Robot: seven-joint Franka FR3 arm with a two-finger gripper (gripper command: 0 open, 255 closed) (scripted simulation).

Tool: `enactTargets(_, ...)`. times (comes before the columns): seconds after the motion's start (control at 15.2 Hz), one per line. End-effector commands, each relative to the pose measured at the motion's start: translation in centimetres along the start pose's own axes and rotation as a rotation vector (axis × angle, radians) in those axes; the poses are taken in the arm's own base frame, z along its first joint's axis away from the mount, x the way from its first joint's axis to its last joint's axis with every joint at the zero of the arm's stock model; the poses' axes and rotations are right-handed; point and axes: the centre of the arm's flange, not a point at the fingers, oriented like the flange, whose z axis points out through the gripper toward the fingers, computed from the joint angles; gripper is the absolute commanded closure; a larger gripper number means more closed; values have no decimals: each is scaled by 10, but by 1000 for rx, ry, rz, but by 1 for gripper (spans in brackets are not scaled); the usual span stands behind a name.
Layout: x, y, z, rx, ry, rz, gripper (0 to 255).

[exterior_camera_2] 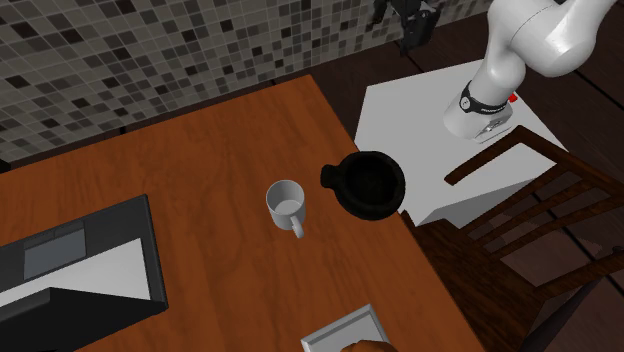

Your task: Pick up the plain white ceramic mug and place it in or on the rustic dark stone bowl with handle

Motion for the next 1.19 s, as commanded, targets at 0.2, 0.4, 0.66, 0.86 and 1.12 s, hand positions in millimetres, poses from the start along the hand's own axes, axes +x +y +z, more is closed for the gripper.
enactTargets(0.2,50,-16,34,31,26,-40,0)
enactTargets(0.4,81,-24,53,49,40,-64,0)
enactTargets(0.66,122,-37,78,73,60,-96,0)
enactTargets(0.86,153,-47,96,91,74,-120,0)
enactTargets(1.12,194,-63,118,116,94,-152,0)
